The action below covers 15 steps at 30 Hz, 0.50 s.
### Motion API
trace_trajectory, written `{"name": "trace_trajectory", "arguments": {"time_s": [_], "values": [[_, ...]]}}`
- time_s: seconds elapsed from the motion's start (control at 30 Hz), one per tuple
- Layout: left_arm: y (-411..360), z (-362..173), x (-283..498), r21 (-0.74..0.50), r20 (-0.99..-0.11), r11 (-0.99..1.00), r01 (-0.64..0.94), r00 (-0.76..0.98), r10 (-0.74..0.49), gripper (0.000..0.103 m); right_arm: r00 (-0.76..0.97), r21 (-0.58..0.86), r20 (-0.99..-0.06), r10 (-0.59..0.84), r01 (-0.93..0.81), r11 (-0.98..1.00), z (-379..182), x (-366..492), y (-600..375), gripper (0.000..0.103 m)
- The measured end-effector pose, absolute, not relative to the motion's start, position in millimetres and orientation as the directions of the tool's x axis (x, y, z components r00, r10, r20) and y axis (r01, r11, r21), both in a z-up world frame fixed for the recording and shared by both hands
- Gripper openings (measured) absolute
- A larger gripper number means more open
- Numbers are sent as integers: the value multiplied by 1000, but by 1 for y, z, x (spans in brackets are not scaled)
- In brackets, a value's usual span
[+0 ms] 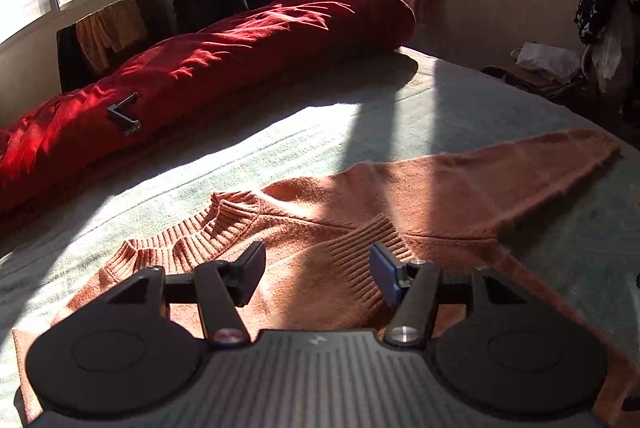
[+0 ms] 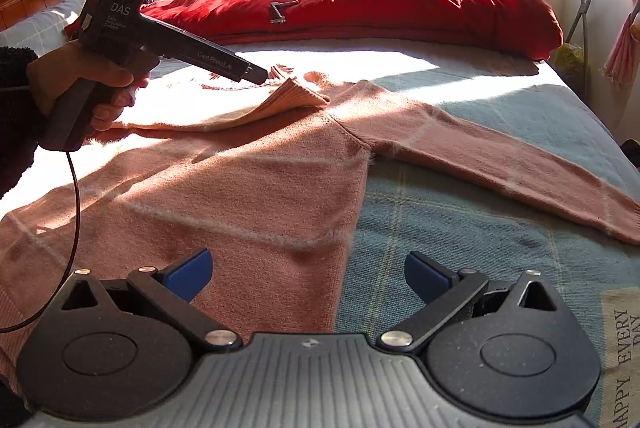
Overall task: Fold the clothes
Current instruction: 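Lower the sleeve onto the sweater body and open the left gripper, then move the open left gripper back over the folded sleeve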
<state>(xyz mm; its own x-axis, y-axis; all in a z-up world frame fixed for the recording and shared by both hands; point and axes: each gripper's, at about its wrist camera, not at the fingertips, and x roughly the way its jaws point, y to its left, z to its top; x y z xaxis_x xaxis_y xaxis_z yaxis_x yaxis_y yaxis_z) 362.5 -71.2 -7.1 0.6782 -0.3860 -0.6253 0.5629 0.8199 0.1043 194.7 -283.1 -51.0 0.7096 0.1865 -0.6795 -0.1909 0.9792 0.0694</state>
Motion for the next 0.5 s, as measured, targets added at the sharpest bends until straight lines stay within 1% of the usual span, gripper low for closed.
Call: {"name": "trace_trajectory", "arguments": {"time_s": [0.07,0.13,0.3,0.5], "values": [[-48,-2,357,95,-613,834,543,692,-380,63,710,64,-678,189,-200,978,-48,198,-278,103],[-21,-2,352,105,-608,861,497,717,-340,65,708,65,-676,204,-219,974,-44,201,-271,103],[66,-11,340,110,-618,939,326,762,-192,65,686,113,-668,290,-292,950,-36,213,-247,103],[151,-34,316,99,-652,982,158,756,-56,66,615,171,-694,374,-364,916,-45,243,-206,103]]}}
